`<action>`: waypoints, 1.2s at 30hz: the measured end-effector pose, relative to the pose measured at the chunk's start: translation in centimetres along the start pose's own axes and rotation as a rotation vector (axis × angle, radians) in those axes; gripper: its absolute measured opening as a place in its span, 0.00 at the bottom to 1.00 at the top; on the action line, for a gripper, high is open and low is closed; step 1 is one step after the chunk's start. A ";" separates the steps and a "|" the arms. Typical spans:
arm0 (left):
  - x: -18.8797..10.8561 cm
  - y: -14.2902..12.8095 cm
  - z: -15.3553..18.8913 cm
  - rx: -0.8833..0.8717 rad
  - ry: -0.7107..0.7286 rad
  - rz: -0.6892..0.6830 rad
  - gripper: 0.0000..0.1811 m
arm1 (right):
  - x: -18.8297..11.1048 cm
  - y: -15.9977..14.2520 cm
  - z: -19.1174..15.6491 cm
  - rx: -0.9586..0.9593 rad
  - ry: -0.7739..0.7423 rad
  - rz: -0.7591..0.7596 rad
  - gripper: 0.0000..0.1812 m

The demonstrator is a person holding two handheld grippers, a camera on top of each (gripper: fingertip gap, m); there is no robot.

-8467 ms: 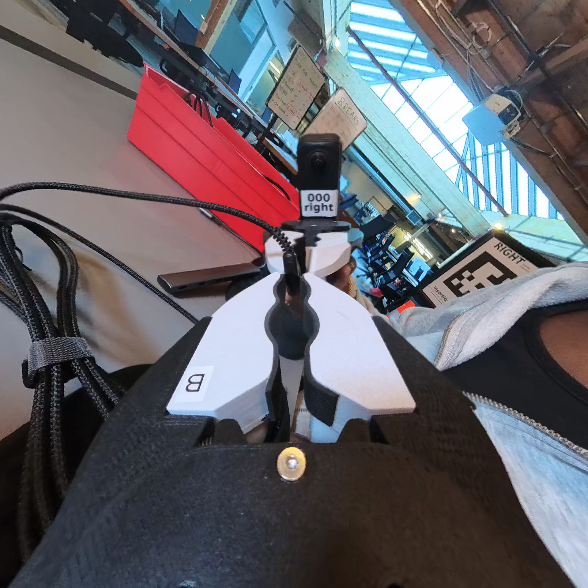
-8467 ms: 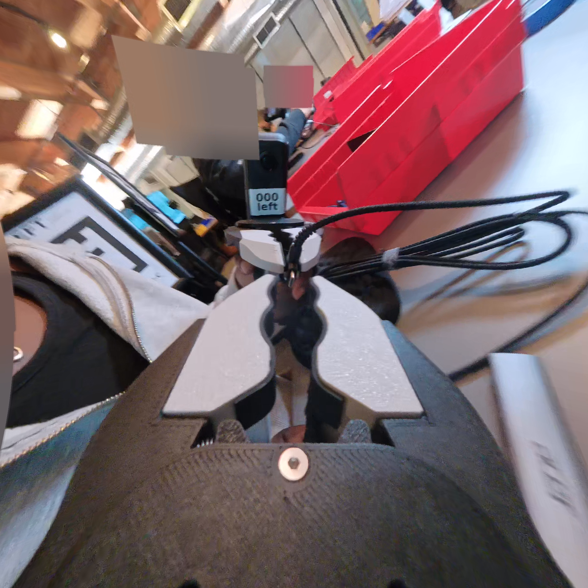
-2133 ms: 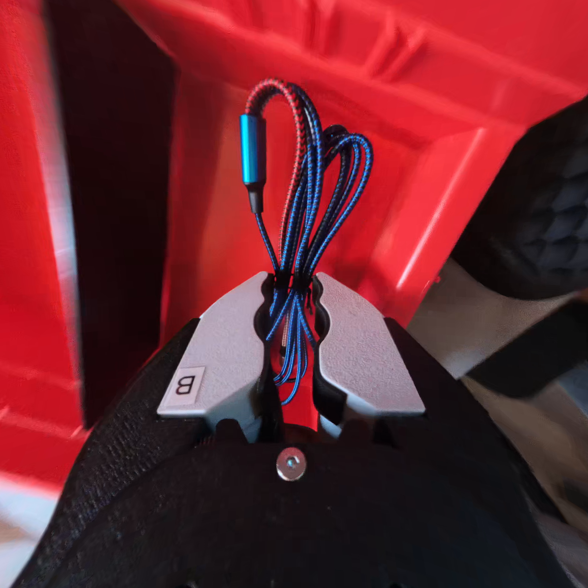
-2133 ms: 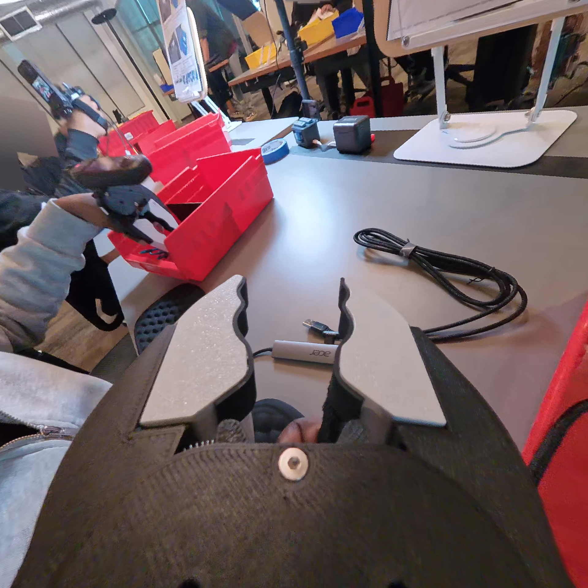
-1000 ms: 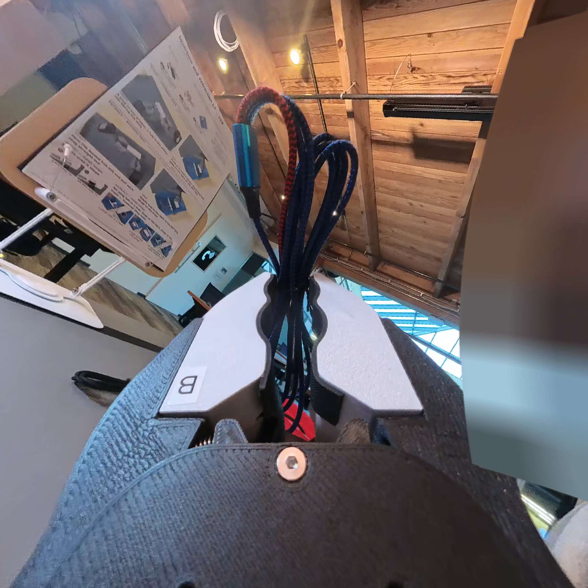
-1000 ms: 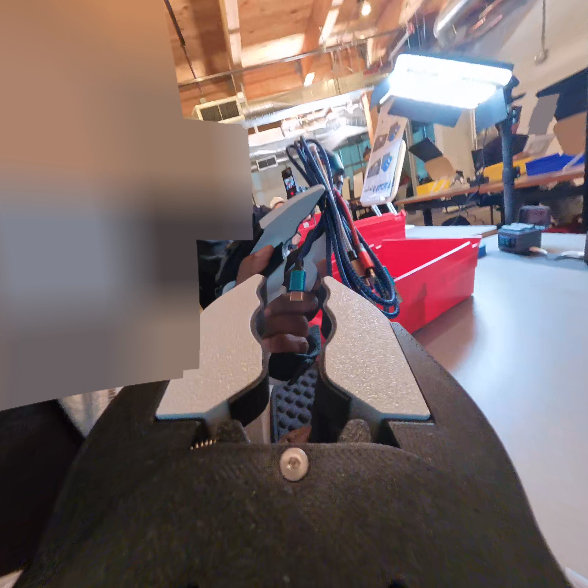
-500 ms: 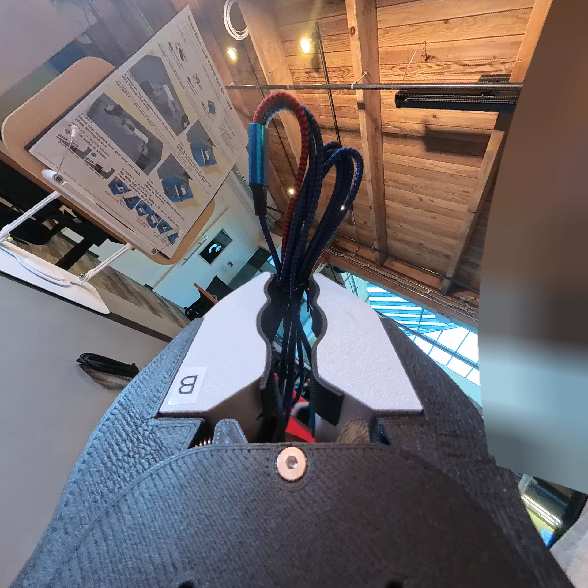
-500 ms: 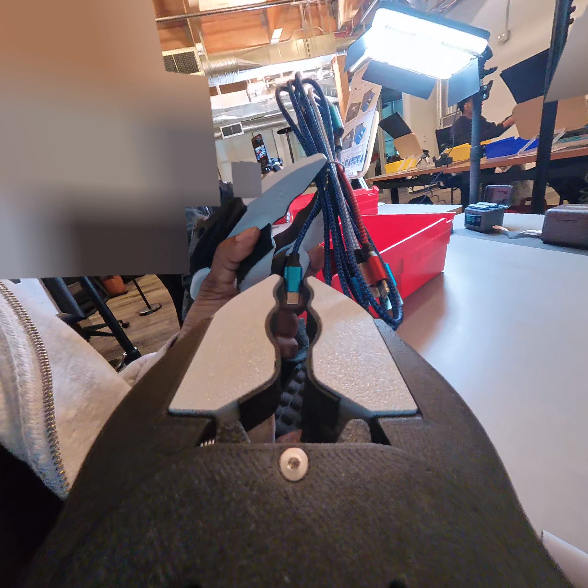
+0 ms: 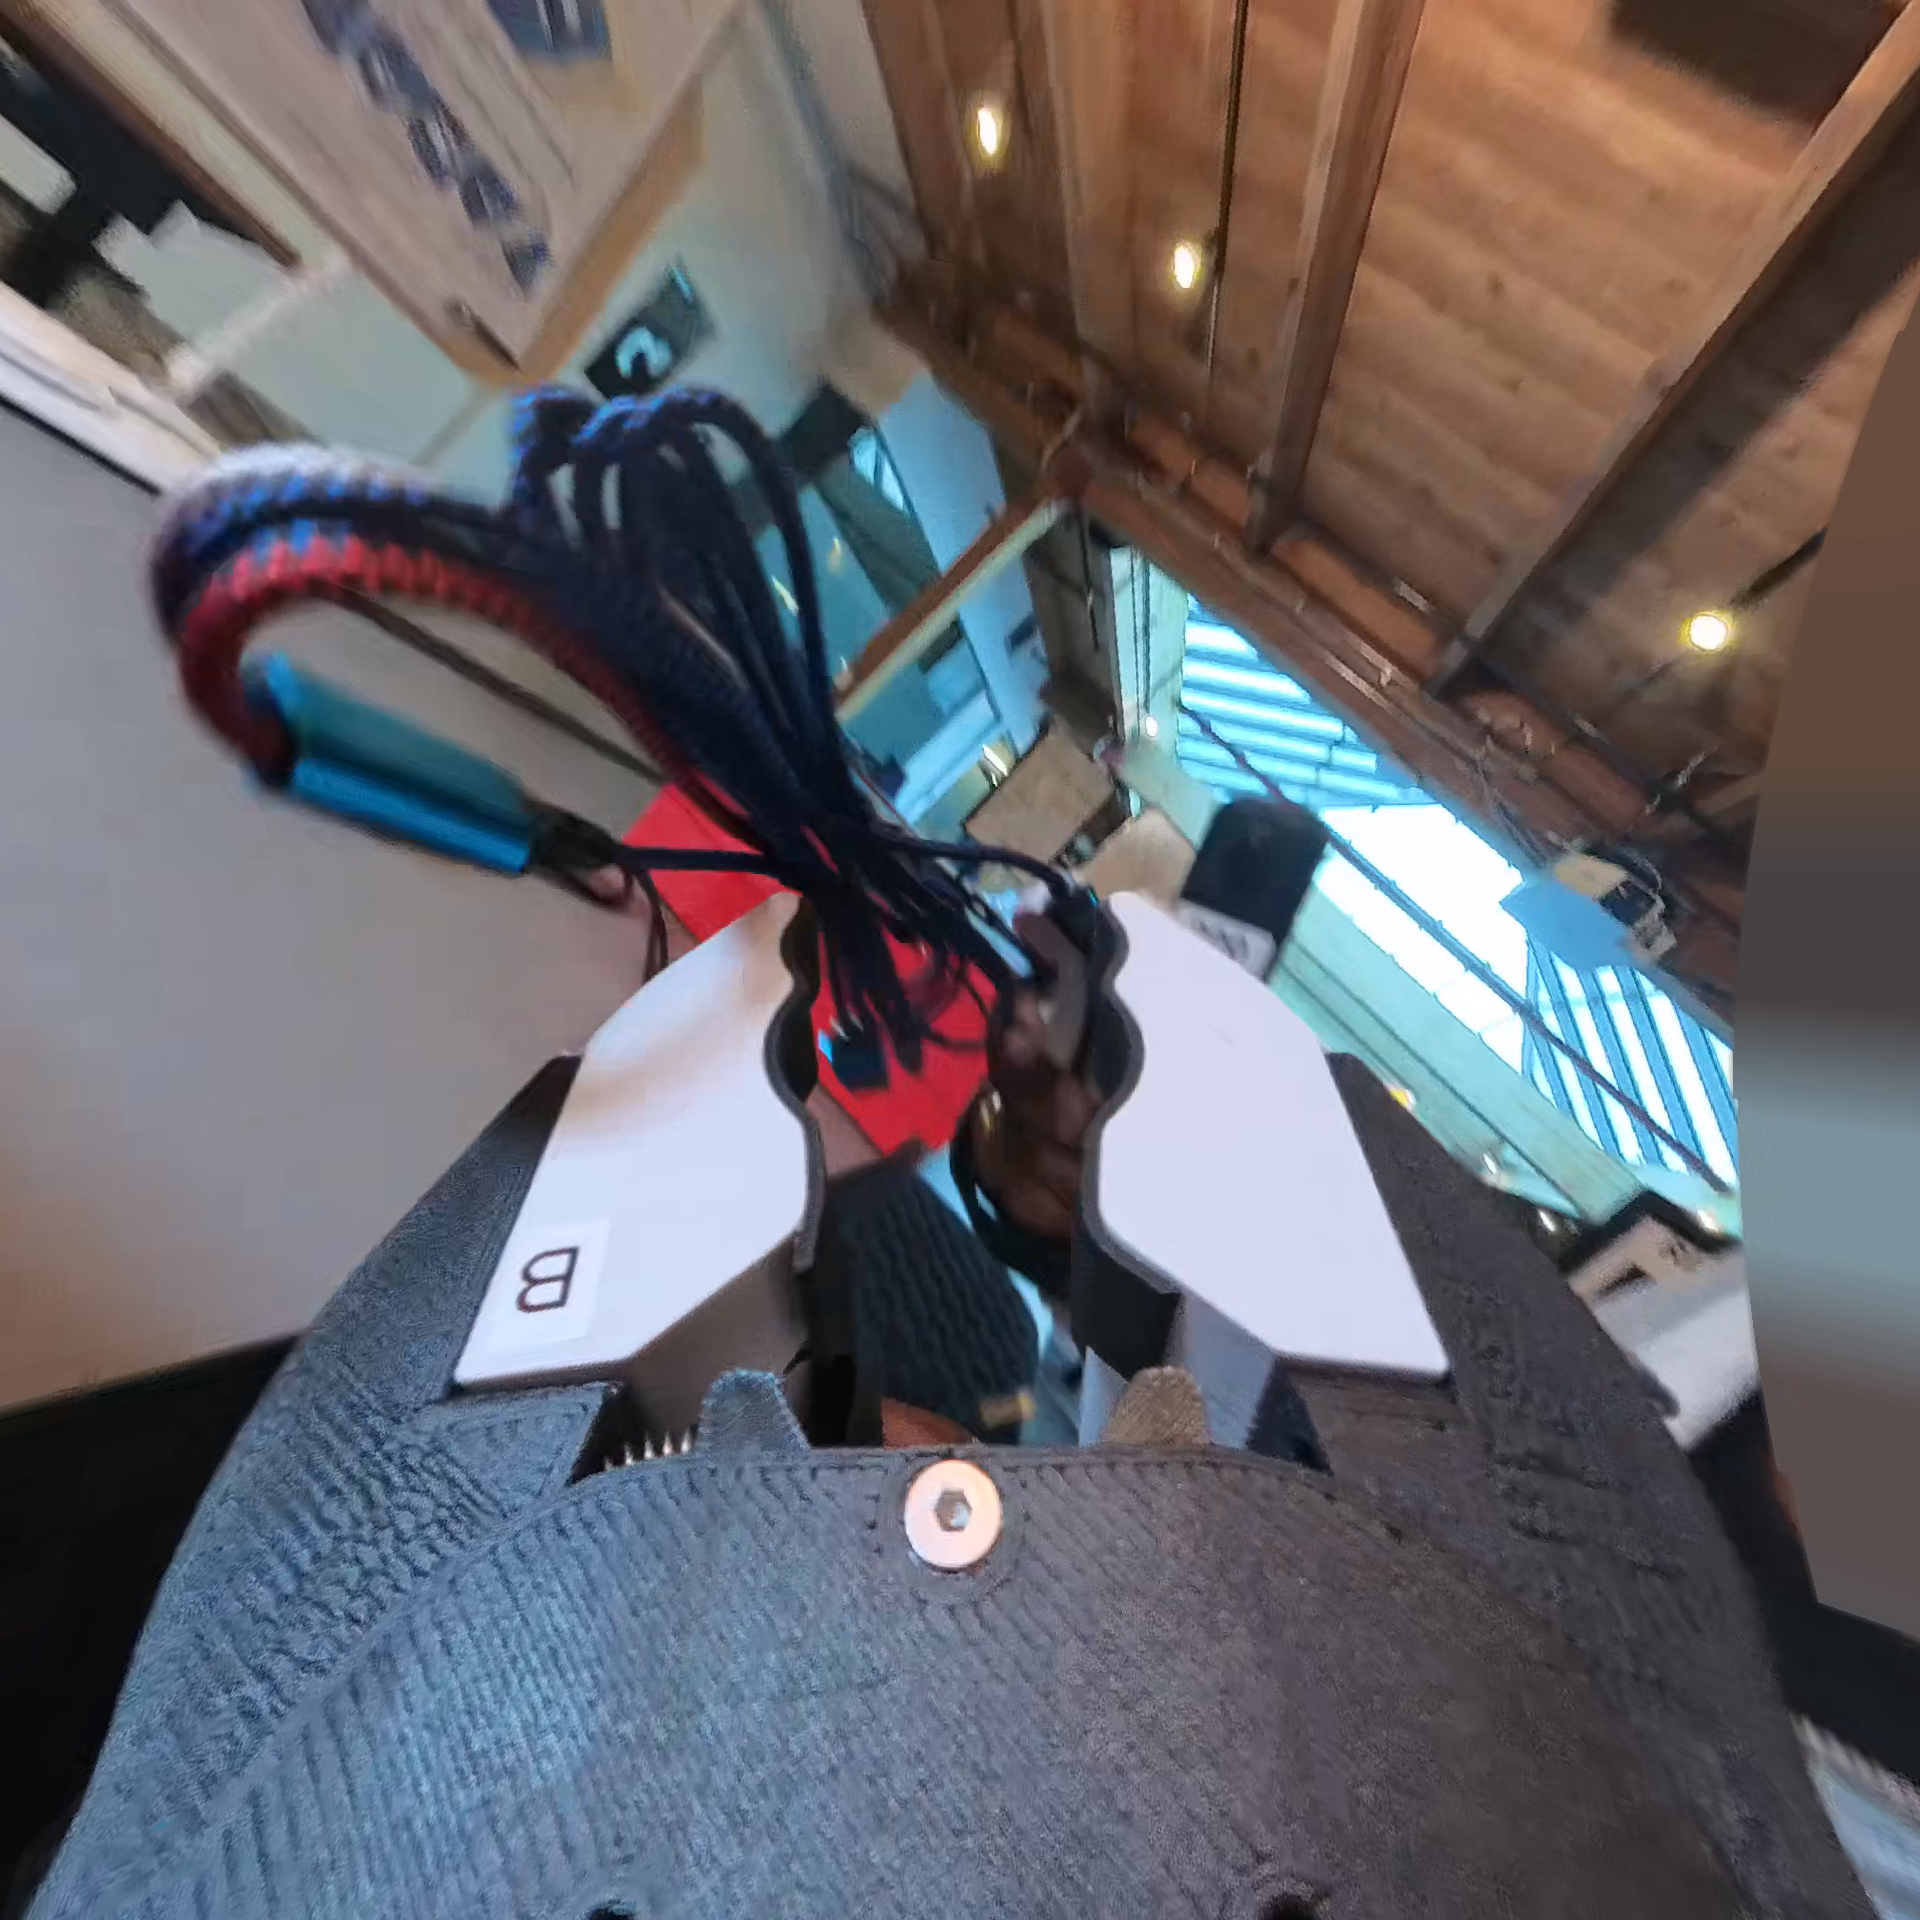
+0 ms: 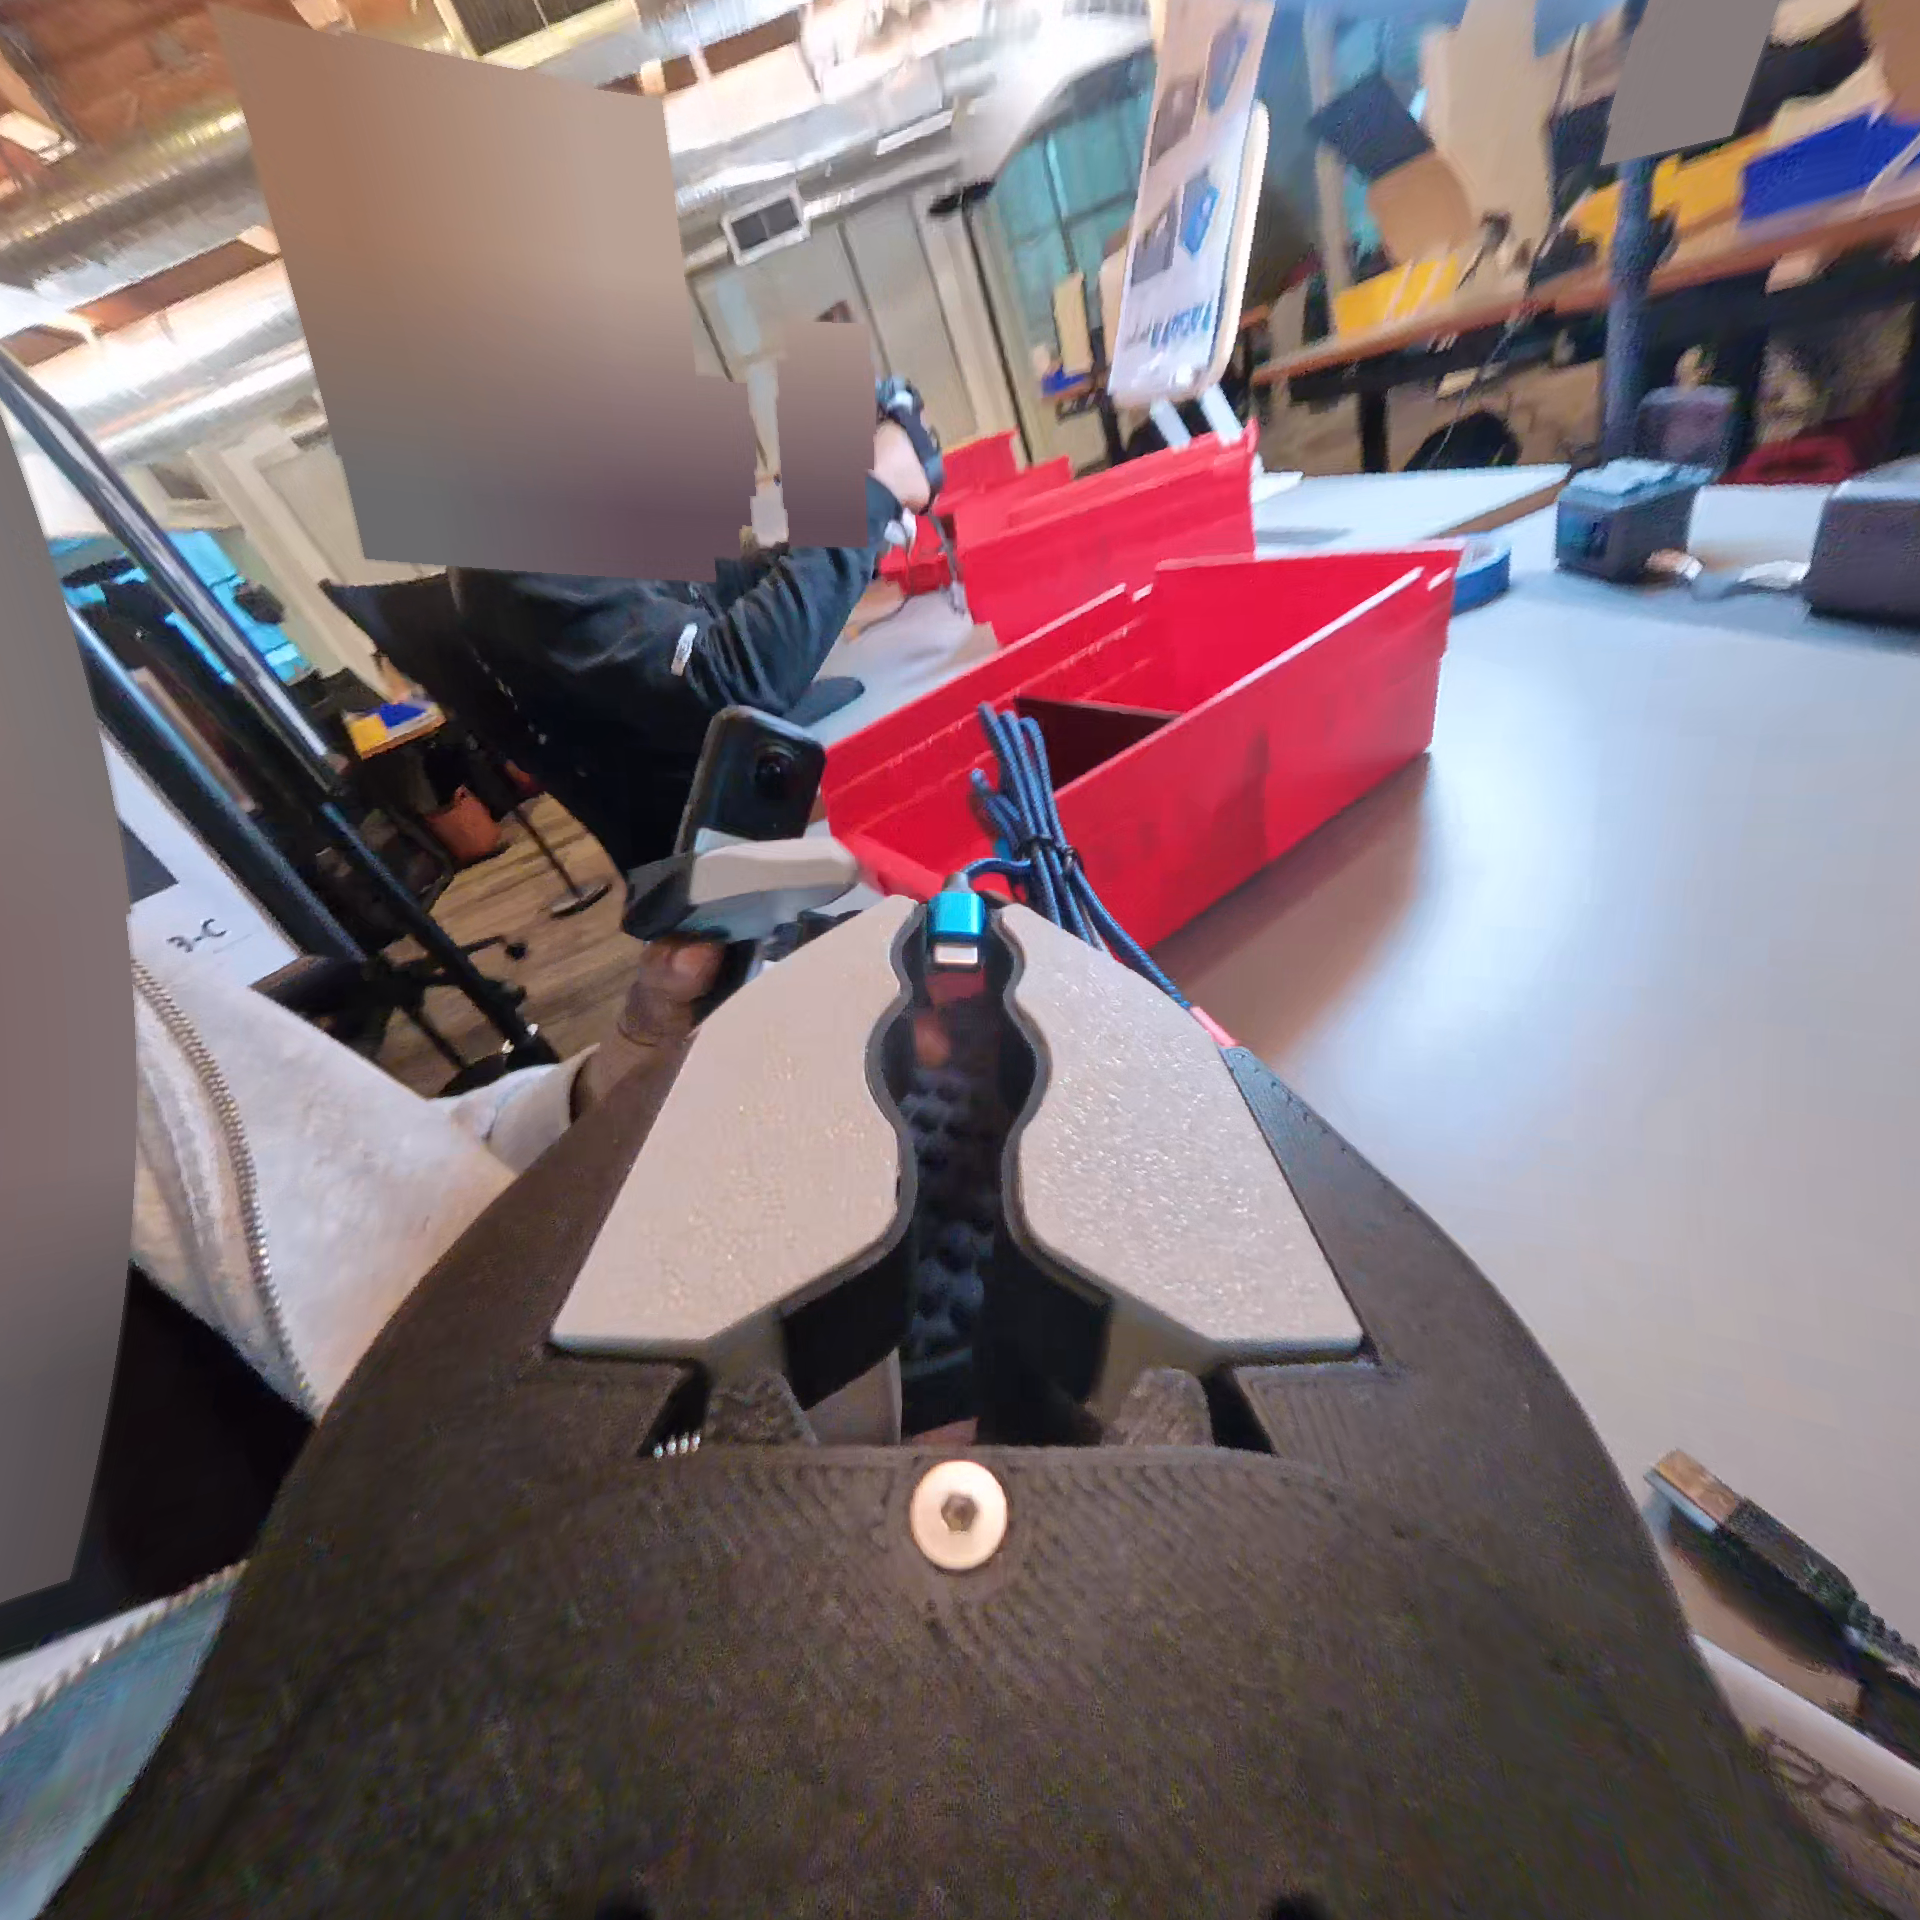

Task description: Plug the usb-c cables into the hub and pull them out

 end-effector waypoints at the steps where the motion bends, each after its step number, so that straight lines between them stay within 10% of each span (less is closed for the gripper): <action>1: -0.4 -0.5 0.2 -0.004 -0.030 -0.045 0.27 | 0.0 -0.1 0.4 0.019 0.011 -0.029 0.05; 11: -0.1 -3.5 1.9 0.155 -0.167 -0.194 0.19 | 1.3 -2.1 1.9 0.171 0.045 -0.141 0.05; 18: -1.6 0.4 3.9 0.752 -0.256 -0.394 0.23 | 0.3 -2.6 0.9 0.056 0.267 -0.181 0.05; 29: 0.0 -3.9 1.7 0.645 -0.289 -0.528 0.05 | -1.0 -3.4 0.4 0.034 0.421 -0.172 0.05; 36: 0.0 -5.0 0.6 0.830 -0.148 -0.578 0.04 | -1.4 -4.5 1.9 0.136 0.251 -0.300 0.10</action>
Point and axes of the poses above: each gripper's, where its closed fingertips meet, x out along the fingers, y out of its top, z = x × y across the jaws, the point moved 6 cm from there along -x, back along the fingers, and after that the axes turned 12 degrees about z, right-handed, at the moved point
